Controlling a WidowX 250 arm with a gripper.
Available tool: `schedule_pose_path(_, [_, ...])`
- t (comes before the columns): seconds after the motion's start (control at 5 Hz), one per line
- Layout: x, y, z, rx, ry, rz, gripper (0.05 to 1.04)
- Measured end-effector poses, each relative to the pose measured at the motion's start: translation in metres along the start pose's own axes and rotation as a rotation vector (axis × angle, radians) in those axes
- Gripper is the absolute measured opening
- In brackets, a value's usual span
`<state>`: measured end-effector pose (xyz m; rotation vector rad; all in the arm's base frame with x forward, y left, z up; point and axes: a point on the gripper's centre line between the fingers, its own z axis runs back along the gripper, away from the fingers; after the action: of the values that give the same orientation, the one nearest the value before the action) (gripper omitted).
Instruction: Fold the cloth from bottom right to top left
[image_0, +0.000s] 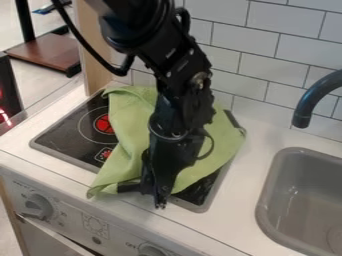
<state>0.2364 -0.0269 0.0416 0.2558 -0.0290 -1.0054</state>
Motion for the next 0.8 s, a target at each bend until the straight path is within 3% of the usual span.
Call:
schedule_pose_path(0.4, [0.028,0.033,0.029,-0.037,-0.035,0.098,0.052])
schedule_pose_path(0.8, [0.049,0.091,0.025,-0.054,-0.004,0.257,0.052])
